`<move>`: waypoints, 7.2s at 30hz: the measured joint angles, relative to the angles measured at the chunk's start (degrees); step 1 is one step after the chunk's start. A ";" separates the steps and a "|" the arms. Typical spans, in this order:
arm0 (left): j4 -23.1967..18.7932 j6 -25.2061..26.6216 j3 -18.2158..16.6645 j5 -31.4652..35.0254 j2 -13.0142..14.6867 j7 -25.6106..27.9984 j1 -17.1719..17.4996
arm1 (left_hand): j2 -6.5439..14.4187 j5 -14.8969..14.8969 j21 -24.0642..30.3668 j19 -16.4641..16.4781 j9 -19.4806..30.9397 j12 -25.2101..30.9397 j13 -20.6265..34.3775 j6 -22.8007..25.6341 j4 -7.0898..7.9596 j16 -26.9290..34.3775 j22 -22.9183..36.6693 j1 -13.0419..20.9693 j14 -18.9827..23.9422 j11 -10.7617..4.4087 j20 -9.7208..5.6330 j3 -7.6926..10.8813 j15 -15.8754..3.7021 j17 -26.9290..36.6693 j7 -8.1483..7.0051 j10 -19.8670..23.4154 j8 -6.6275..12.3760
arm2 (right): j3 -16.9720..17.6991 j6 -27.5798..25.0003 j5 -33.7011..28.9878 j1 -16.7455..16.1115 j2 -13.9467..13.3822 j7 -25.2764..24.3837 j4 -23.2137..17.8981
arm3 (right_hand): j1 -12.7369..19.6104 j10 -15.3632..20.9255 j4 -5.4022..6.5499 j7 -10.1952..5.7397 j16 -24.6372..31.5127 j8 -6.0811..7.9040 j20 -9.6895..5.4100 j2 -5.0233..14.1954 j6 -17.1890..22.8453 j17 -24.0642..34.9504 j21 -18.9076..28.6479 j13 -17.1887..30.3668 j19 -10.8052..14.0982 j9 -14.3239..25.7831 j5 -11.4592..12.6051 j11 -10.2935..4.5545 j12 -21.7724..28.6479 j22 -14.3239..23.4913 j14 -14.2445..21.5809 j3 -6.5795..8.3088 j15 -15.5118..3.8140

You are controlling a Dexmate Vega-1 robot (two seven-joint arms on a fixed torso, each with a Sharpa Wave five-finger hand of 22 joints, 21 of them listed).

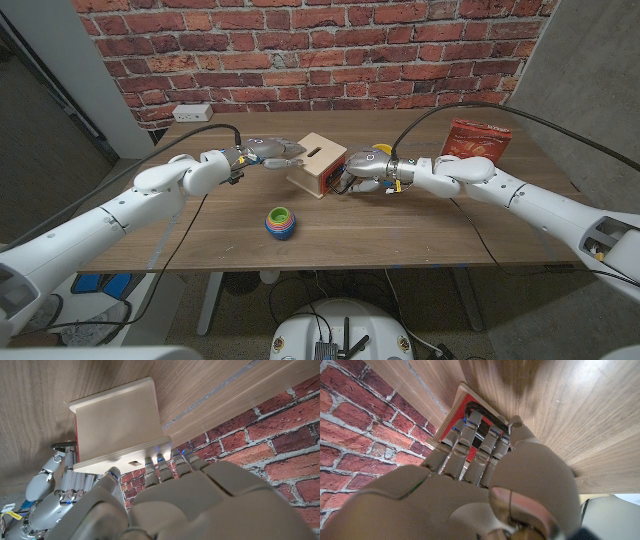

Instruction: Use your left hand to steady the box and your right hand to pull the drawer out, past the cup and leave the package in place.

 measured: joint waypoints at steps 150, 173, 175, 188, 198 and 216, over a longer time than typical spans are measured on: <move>-2.38 3.56 -0.26 0.68 0.93 -1.68 1.14 | 0.41 -0.01 0.00 2.36 0.26 -0.11 0.24 4.20 -3.47 -0.06 0.02 1.24 4.71 0.30 -0.31 3.47 -0.01 0.02 -0.66 5.25 0.20 | 8.45 -2.75 2.17 -8.66 -7.66 6.45 -10.28 | 0.41 2.03 -0.17 0.06 -4.28 -0.65 0.00 1.66 2.18 5.56 0.00 1.34 0.81 -0.05 0.66 0.00 -1.34 0.20 5.22 -0.64 -1.52; -1.90 3.46 -0.02 0.93 0.64 -1.72 0.63 | 0.41 -0.01 0.00 2.79 0.34 -0.22 0.24 4.50 -3.94 -0.06 0.02 1.24 5.01 0.20 -0.31 3.94 0.31 0.02 -0.57 5.54 0.21 | 9.91 -3.27 2.29 -10.22 -9.46 7.46 -12.02 | 0.17 2.24 -0.18 0.22 -4.98 -0.45 0.00 1.87 2.62 5.92 0.00 1.32 0.81 -0.05 0.61 0.21 -1.34 0.20 5.66 -0.64 -1.56; -1.88 3.43 0.00 0.96 0.63 -1.72 0.56 | 0.41 -0.01 0.00 2.79 0.34 -0.22 0.24 4.69 -3.94 -0.06 0.02 1.24 5.01 0.20 -0.31 3.94 0.31 0.03 -0.38 5.54 0.20 | 10.06 -3.32 2.29 -10.36 -9.62 7.54 -12.16 | 0.17 2.24 -0.18 0.22 -5.01 -0.45 0.00 1.87 2.62 5.99 0.00 1.32 0.81 -0.05 0.61 0.21 -1.34 0.20 5.66 -0.65 -1.56; -1.90 3.39 0.09 1.19 0.58 -1.90 0.32 | 0.41 -0.23 0.00 3.18 0.34 -0.21 0.24 4.68 -3.94 -0.06 0.02 1.24 5.01 0.20 -0.31 3.94 0.30 0.03 -0.37 5.53 0.02 | 11.08 -3.75 2.30 -11.53 -10.88 7.92 -13.28 | 0.18 2.23 -0.19 0.06 -5.63 -0.54 0.00 1.85 2.77 6.37 0.00 1.30 0.81 -0.06 0.48 0.21 -1.34 0.20 5.59 -0.66 -1.56; -2.26 3.63 0.11 1.41 0.56 -1.98 0.33 | 0.41 -0.23 0.00 3.17 0.27 -0.22 0.24 4.95 -4.18 -0.06 0.02 1.24 5.32 0.19 -0.31 4.18 0.00 0.03 -0.35 5.52 -0.20 | 11.91 -4.03 2.29 -12.40 -11.91 8.14 -14.00 | 0.17 2.23 -0.30 0.06 -6.02 -0.42 0.00 1.83 2.76 6.41 0.00 1.29 0.81 -0.06 0.43 0.21 -1.66 0.20 5.45 -0.46 -1.64; -3.70 5.03 -0.27 1.63 0.89 -1.55 1.60 | 0.41 -0.23 0.00 3.17 0.25 -0.52 0.22 4.95 -4.42 -0.06 0.02 1.24 5.31 0.19 -0.31 4.42 0.00 0.03 -0.14 5.48 -0.02 | 13.31 -4.29 2.07 -14.05 -13.75 8.62 -15.74 | -0.35 2.23 -0.23 -0.01 -6.47 -0.42 0.00 1.30 2.67 6.51 0.00 1.34 0.81 0.50 0.43 0.21 -1.66 0.20 5.37 -0.38 -1.62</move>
